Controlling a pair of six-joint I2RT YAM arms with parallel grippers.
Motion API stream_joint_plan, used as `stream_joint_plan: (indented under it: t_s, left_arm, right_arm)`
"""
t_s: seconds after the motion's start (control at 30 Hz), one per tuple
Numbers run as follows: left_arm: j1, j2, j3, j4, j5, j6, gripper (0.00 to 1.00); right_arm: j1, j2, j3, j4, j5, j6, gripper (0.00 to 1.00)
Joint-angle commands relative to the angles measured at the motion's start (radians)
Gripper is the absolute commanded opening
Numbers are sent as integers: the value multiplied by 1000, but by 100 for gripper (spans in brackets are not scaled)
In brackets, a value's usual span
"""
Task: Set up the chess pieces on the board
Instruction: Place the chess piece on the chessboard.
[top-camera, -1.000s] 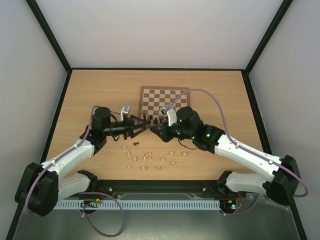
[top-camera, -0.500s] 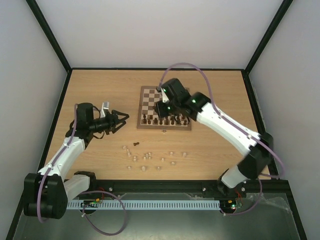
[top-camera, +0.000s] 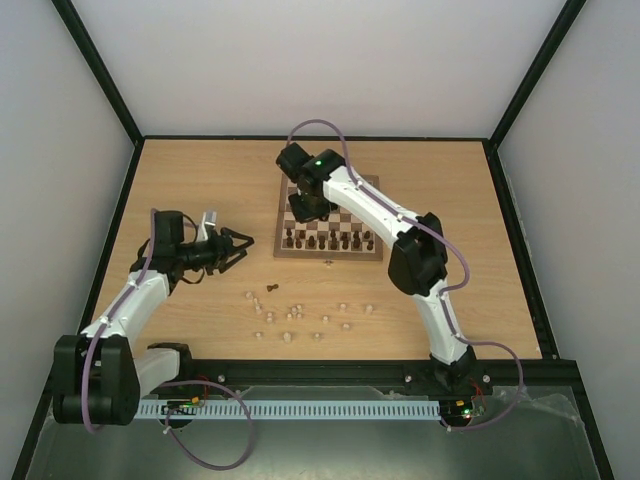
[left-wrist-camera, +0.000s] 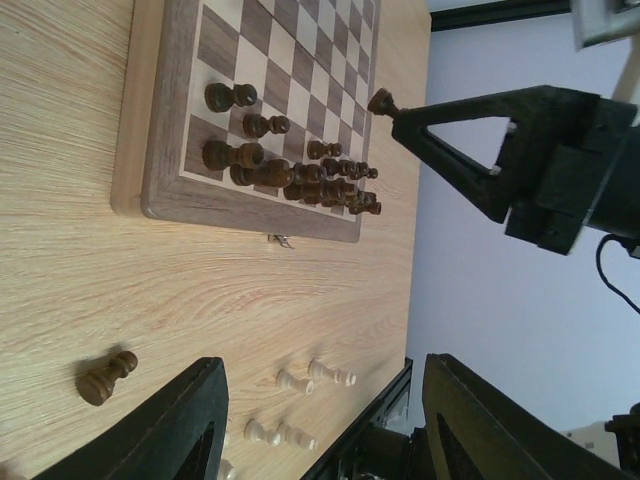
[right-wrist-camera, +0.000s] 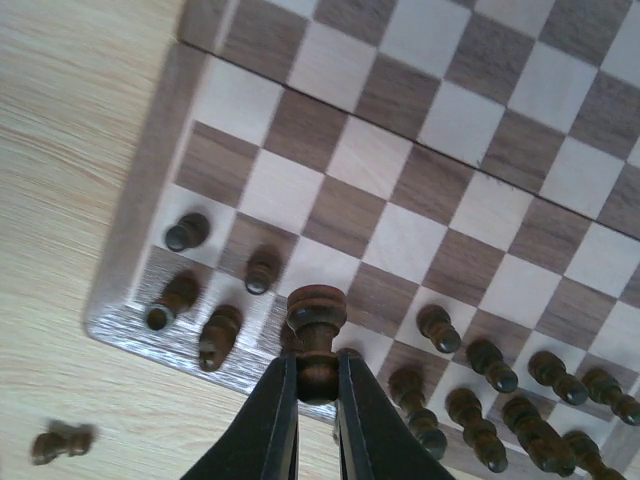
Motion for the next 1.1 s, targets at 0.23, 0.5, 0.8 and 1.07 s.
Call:
stream_joint_plan:
  t_s: [0.23, 0.5, 0.8, 1.07]
  left_arm:
    - [39, 40, -21, -12, 63, 72, 56]
    - [42, 55, -27, -5, 61, 75, 56]
    - [44, 64, -26, 0, 54, 72, 56]
    - [45, 74, -27, 10, 47, 66, 56]
  right_arm:
    - [-10, 65, -3, -195, 76, -5, 9]
    - [-10, 66, -97, -165, 61, -21, 9]
    - [-11, 97, -85, -141, 61, -38, 9]
    - [-26, 124, -37, -134, 58, -56, 9]
